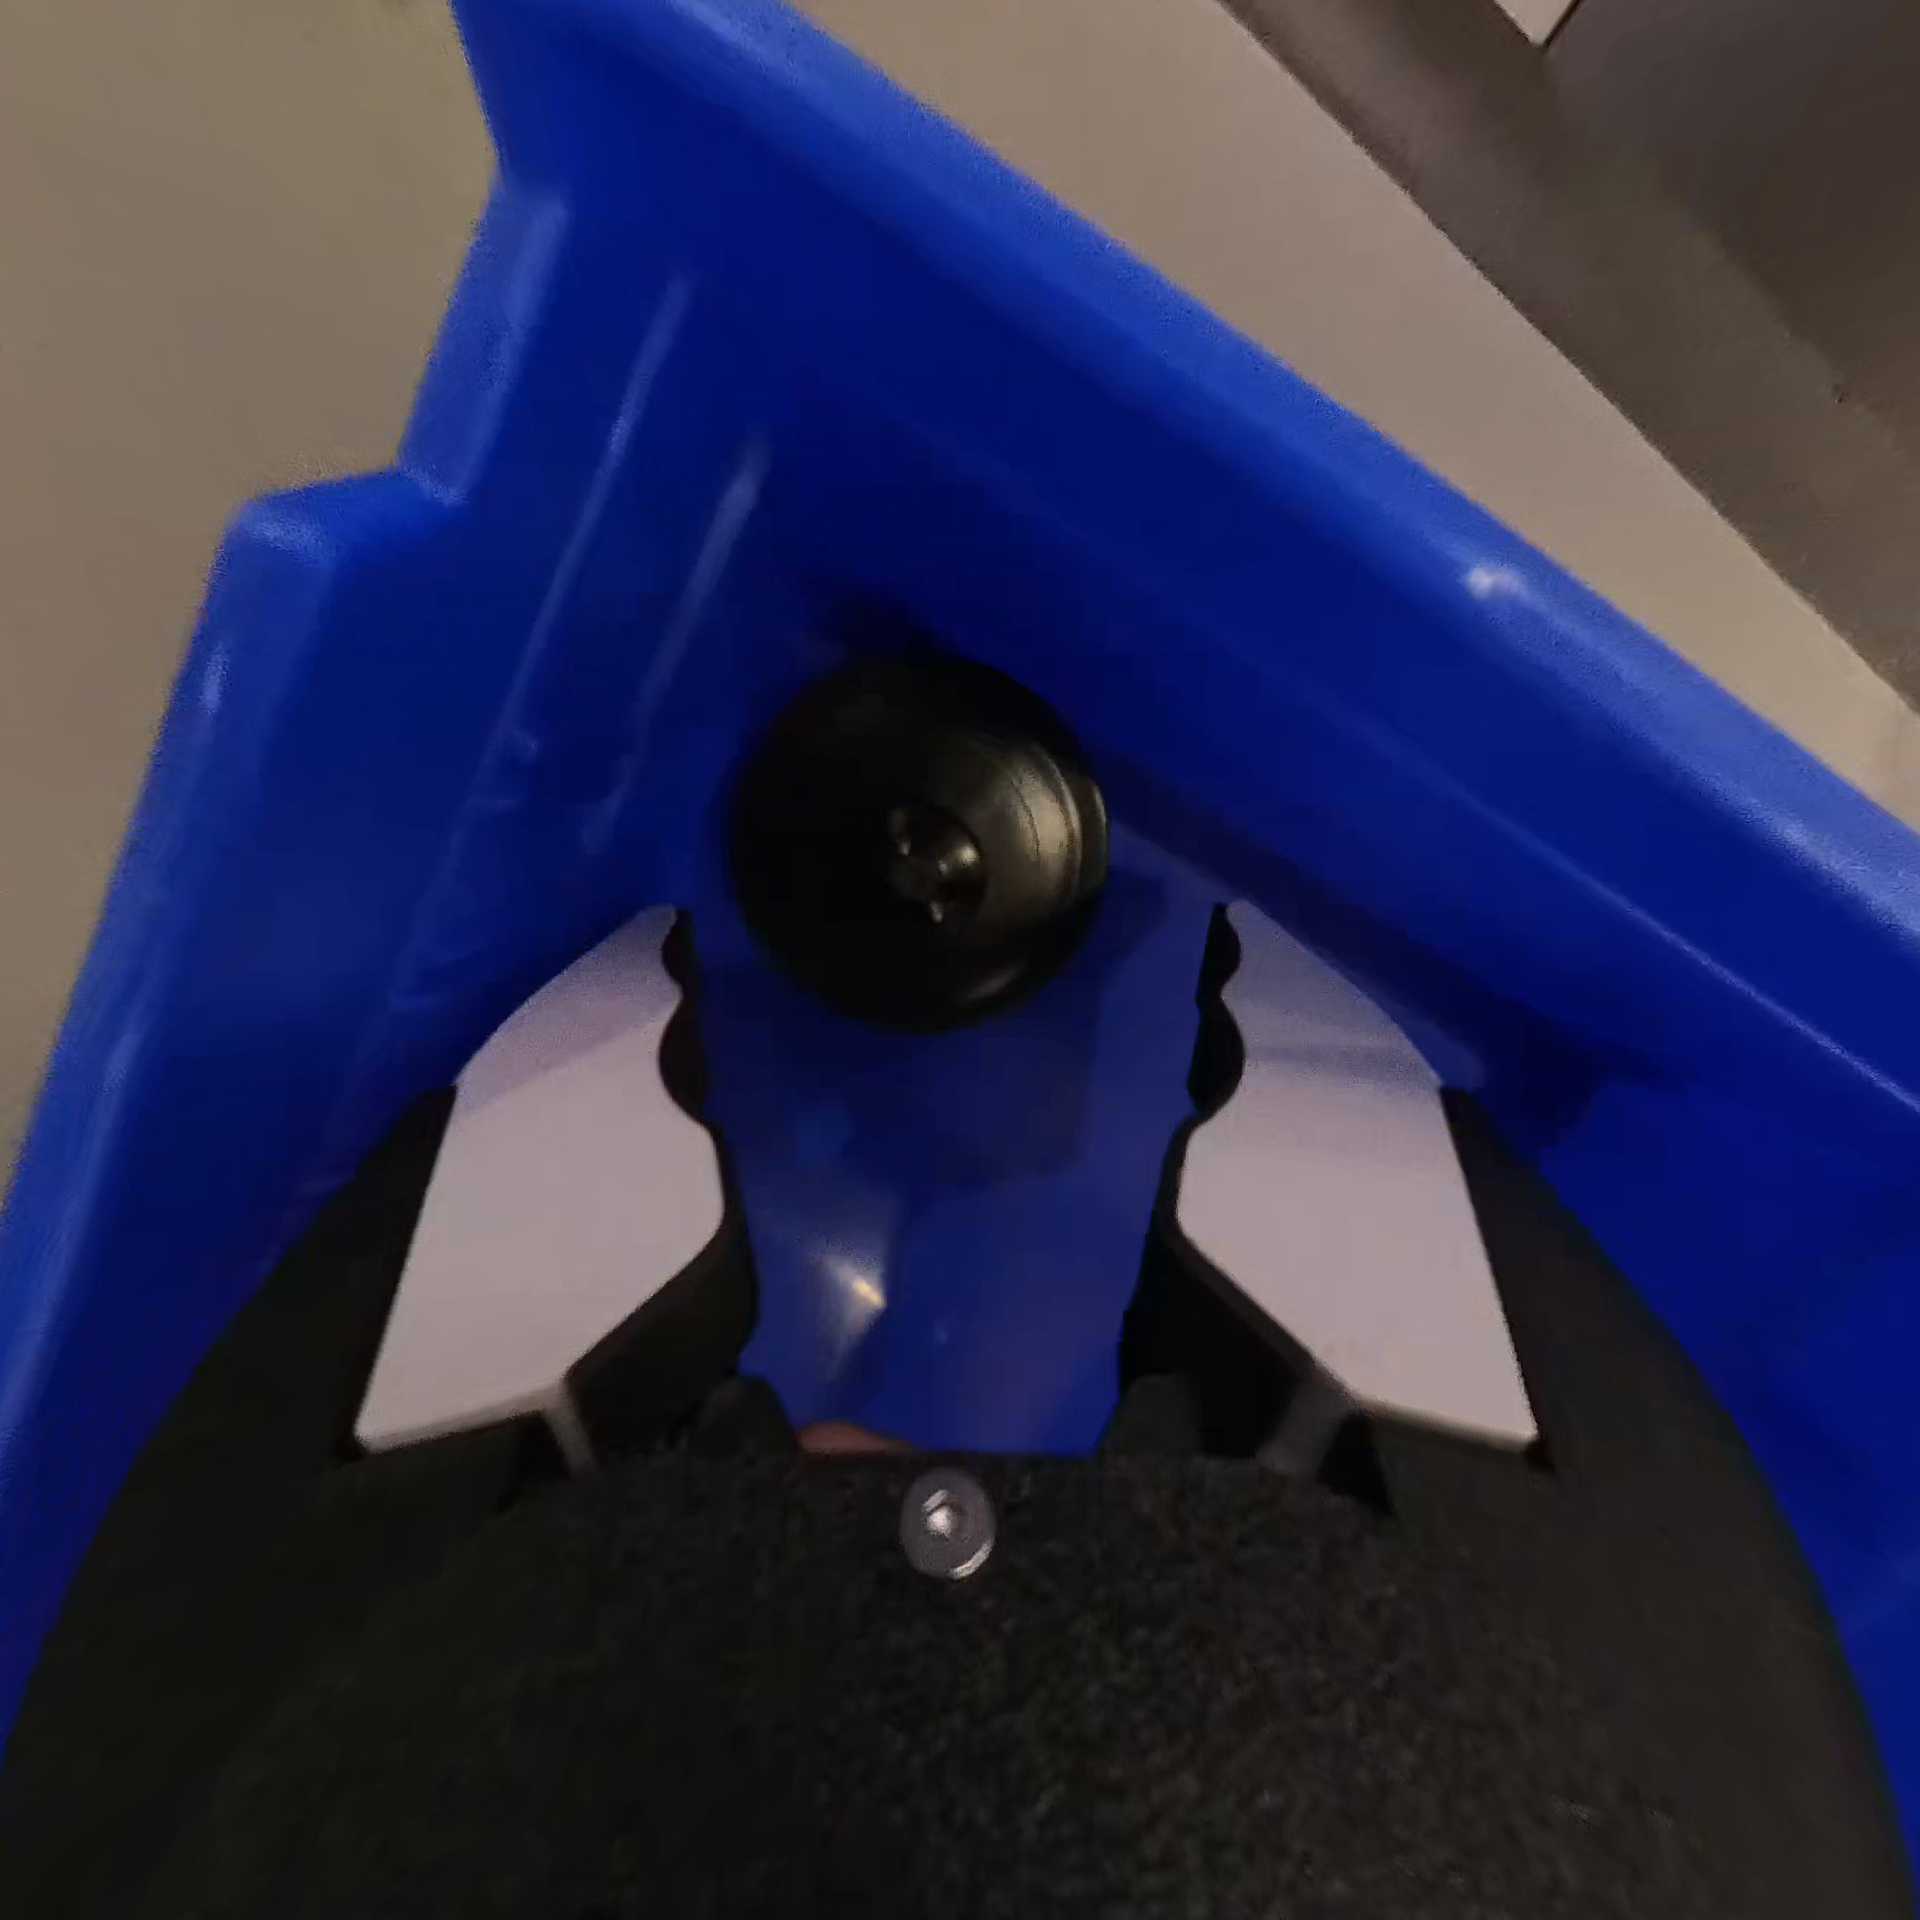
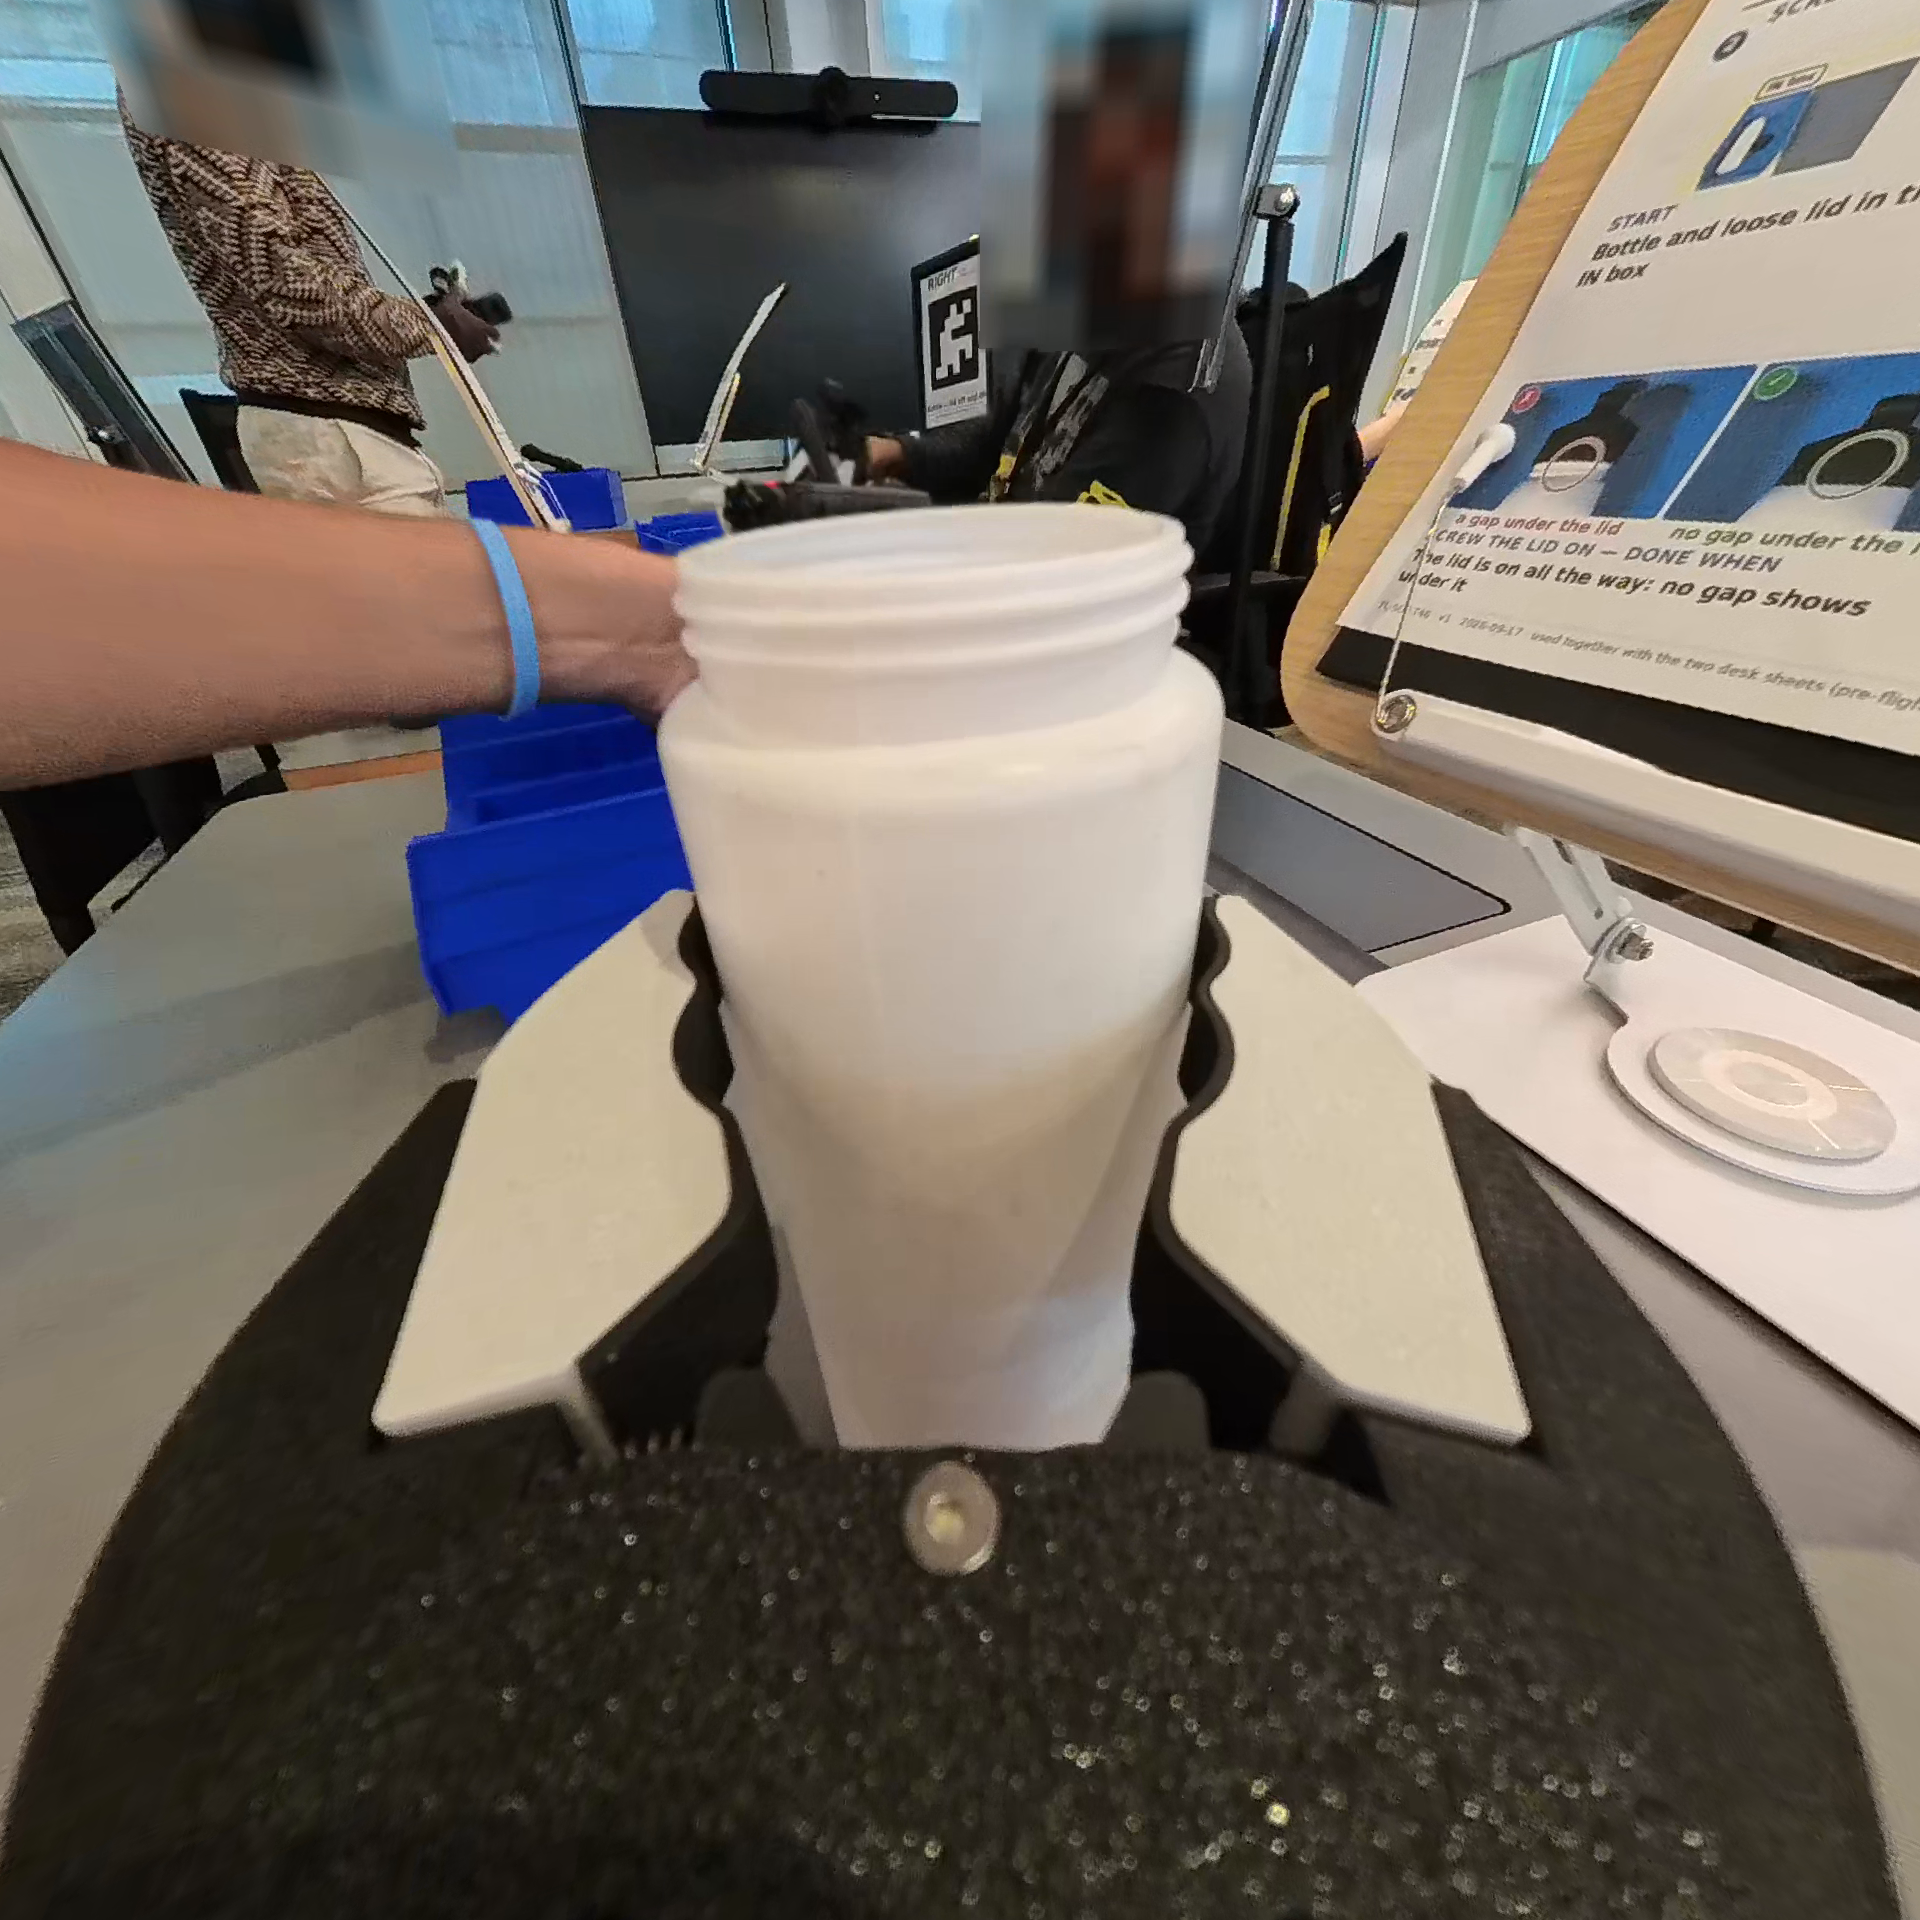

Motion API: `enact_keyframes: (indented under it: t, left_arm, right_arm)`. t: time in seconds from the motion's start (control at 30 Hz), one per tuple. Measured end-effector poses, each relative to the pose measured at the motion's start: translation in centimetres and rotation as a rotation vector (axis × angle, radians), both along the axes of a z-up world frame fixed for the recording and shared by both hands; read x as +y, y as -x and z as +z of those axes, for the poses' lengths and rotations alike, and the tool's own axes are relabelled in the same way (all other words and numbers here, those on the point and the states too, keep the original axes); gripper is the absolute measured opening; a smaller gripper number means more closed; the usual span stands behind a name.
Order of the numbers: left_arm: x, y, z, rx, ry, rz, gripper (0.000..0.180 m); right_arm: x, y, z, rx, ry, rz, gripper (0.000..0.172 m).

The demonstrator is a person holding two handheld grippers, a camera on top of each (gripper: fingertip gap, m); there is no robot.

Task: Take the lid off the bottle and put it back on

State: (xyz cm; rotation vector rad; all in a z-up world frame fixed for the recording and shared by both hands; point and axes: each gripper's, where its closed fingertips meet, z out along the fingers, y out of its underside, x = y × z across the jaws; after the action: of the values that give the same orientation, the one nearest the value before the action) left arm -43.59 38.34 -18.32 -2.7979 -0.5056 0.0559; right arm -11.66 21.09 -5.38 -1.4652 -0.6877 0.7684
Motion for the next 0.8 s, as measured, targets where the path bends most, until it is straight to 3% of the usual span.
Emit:
enact_keyframes:
  t: [0.17, 0.43, 0.57, 0.7, 0.8]
  left_arm:
    - [0.5, 0.2, -1.1, 0.031, -0.021, -0.028, 0.072]
    - [-0.2, -1.4, 0.2, -0.061, -0.054, -0.222, 0.072]
    - [-1.5, -3.9, 4.4, -0.117, -0.117, -0.471, 0.072]
    - [-4.5, -8.2, 10.6, -0.113, -0.126, -0.751, 0.072]
    - [-7.9, -13.8, 15.9, -0.132, -0.130, -0.948, 0.072]
  right_arm:
    - [-0.1, 0.1, 0.0, -0.007, -0.003, 0.000, 0.086]
    - [-0.1, 0.2, -0.1, -0.011, 0.002, 0.000, 0.086]
    - [-0.1, 0.2, -0.1, -0.008, 0.004, 0.002, 0.086]
    - [-0.1, 0.1, -0.1, -0.005, 0.006, 0.006, 0.086]
    - [-0.1, 0.2, -0.2, -0.012, 0.003, 0.001, 0.086]
